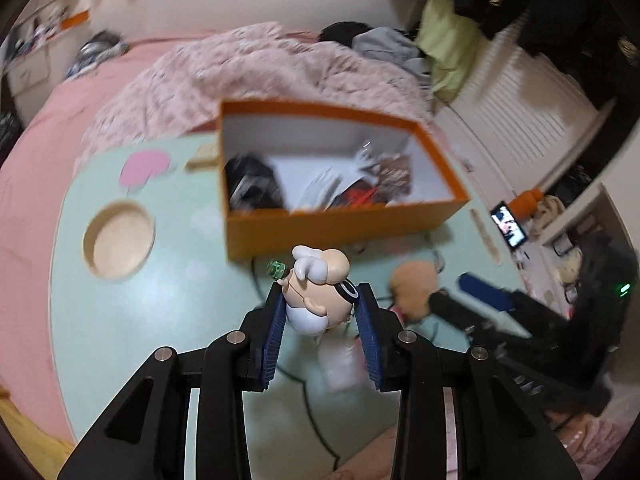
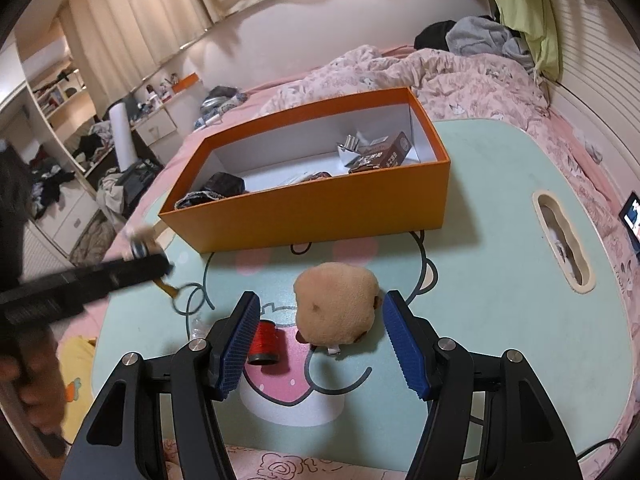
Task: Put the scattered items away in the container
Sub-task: 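Lift the panda keychain figurine out and place it on the table, then reach the right tool into the box and grasp the white cream tube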
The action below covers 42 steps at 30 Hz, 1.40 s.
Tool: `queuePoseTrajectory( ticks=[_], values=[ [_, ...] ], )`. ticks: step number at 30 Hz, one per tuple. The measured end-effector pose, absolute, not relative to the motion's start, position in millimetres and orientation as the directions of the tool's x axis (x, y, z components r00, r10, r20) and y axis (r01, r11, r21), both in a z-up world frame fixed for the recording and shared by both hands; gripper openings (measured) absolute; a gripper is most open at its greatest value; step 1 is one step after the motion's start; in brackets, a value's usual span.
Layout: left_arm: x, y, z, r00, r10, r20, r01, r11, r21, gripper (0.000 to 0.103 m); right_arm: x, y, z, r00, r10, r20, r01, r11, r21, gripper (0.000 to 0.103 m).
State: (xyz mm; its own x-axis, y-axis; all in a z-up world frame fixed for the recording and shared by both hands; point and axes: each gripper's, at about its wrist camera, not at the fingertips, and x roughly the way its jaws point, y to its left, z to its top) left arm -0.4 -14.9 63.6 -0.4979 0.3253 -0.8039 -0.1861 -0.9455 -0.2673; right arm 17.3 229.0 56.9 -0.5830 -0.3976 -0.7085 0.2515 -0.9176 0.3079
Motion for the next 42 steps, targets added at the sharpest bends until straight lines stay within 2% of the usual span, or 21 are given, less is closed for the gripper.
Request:
queuePoseTrajectory(
  ticks=[4,13,15,20,27,31,35,38,40,42],
  values=[
    [4,-12,44,-0.501,0.263,-0.824,-0.153,-0.964,-0.215,0.036,18,229,57,-0.579,-0.396,-0.712,0.253,-0.918,0.305,0.065],
    [6,0,33,-0.523,0.237,-0.819,-0.146,-0.971,-0.188,0.037,17,228,57,-0.577,-0.395,-0.715,0.254,-0.919,0.302,0.065],
    [7,0,34,-0.522,0.25,-0.816,-0.154,-0.968,-0.198,0.042,17,227,57,-0.579,-0.394,-0.714,0.254,-0.919,0.301,0.065],
    [13,-3,43,-0.555,0.258,-0.791,-0.144,-0.966,-0.215,0.061,18,227,56,-0.579,-0.393,-0.714,0.255,-0.92,0.299,0.065],
    [29,-22,61,-0.644,0.263,-0.719,-0.115,-0.962,-0.249,0.063,19,227,56,-0.579,-0.39,-0.716,0.259,-0.921,0.291,0.065],
    [35,-34,66,-0.688,0.225,-0.69,-0.07,-0.967,-0.245,0.063,19,226,59,-0.582,-0.386,-0.715,0.264,-0.922,0.282,0.065],
    [40,-47,70,-0.729,0.165,-0.664,-0.022,-0.976,-0.218,0.063,17,224,78,-0.608,-0.389,-0.692,0.305,-0.919,0.25,0.065],
    [41,-56,71,-0.737,0.153,-0.659,-0.005,-0.975,-0.221,0.063,9,223,112,-0.64,-0.399,-0.657,0.363,-0.91,0.199,0.064],
    [42,-63,71,-0.74,0.164,-0.652,0.003,-0.969,-0.247,0.063,-8,221,138,-0.607,-0.437,-0.663,0.422,-0.885,0.196,0.054],
    [42,-67,69,-0.74,0.181,-0.647,0.004,-0.962,-0.274,0.063,-35,218,157,-0.553,-0.474,-0.685,0.455,-0.861,0.229,0.053]
  ],
)
